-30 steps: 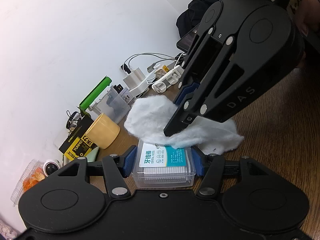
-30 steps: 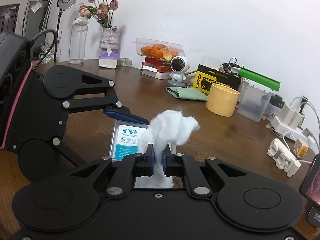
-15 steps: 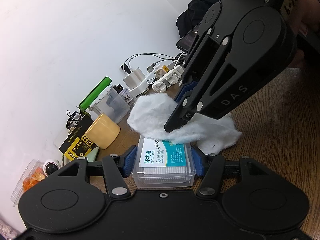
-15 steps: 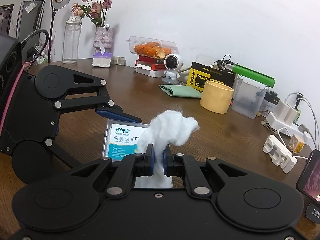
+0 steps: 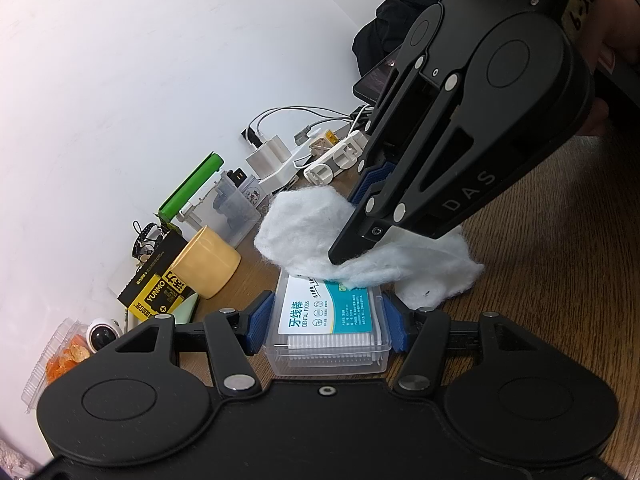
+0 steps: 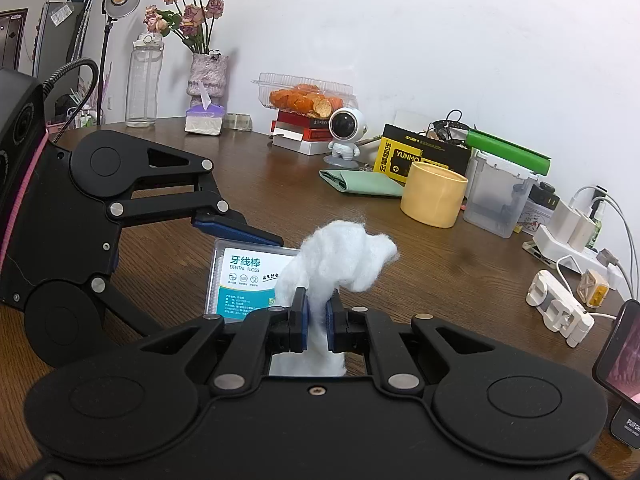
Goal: Clean container
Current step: 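Rub the wipe across the floss box face with the right gripper, then keep scrubbing the floss box face with the wipe in the right gripper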
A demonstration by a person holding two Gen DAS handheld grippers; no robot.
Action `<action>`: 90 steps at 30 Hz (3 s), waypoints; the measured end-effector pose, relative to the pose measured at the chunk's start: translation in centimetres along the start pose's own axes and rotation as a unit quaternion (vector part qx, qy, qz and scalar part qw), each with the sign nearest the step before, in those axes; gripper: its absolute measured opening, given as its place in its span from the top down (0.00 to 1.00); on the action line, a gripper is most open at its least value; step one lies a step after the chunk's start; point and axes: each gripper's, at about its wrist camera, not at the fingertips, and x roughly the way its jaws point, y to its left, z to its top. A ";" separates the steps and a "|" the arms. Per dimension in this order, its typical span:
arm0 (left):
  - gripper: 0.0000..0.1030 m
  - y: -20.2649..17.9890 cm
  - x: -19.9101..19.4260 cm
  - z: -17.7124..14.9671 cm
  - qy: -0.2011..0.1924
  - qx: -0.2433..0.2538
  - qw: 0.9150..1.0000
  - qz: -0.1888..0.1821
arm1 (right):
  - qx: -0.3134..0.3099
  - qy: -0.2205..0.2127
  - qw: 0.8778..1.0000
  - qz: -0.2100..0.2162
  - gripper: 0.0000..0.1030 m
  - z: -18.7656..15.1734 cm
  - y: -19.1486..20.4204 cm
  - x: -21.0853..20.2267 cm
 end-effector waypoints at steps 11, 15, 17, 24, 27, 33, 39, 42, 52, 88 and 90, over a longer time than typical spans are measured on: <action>0.45 -0.2 0.2 0.2 0.000 -0.001 1.000 0.001 | 0.000 -0.001 1.000 0.002 0.92 0.0 0.1 -0.1; 0.45 -0.3 0.3 0.3 0.001 -0.001 1.000 0.001 | -0.002 -0.002 1.000 0.005 0.92 0.1 0.2 -0.2; 0.45 -0.3 0.3 0.3 0.001 -0.001 1.000 0.001 | -0.001 -0.002 1.000 0.005 0.91 0.0 0.2 -0.2; 0.45 -0.5 0.6 0.5 0.001 -0.001 1.000 0.001 | -0.005 -0.005 1.000 0.009 0.91 0.0 0.3 -0.2; 0.45 -0.6 0.6 0.5 0.002 -0.001 1.000 0.002 | -0.005 -0.004 1.000 0.009 0.90 0.0 0.2 -0.2; 0.45 -0.7 0.8 0.6 0.002 -0.001 1.000 0.002 | 0.011 -0.006 1.000 0.011 0.92 0.0 0.0 -0.3; 0.45 -0.8 0.9 0.7 0.002 -0.002 1.000 0.002 | 0.021 -0.004 1.000 0.002 0.92 0.0 -0.2 -0.2; 0.45 -0.8 1.0 0.7 0.003 -0.002 1.000 0.003 | 0.021 -0.004 1.000 -0.001 0.92 0.0 -0.2 -0.1; 0.45 -1.0 1.2 0.9 0.003 -0.001 1.000 0.004 | 0.016 -0.006 1.000 -0.003 0.91 0.0 -0.1 -0.1; 0.45 -0.8 1.3 1.5 0.004 -0.002 1.000 0.003 | 0.000 -0.010 0.996 0.089 0.93 1.5 -0.1 -0.1; 0.45 -0.7 1.3 1.5 0.004 -0.002 1.000 0.003 | -0.018 -0.017 0.993 0.115 0.93 1.5 1.0 -0.7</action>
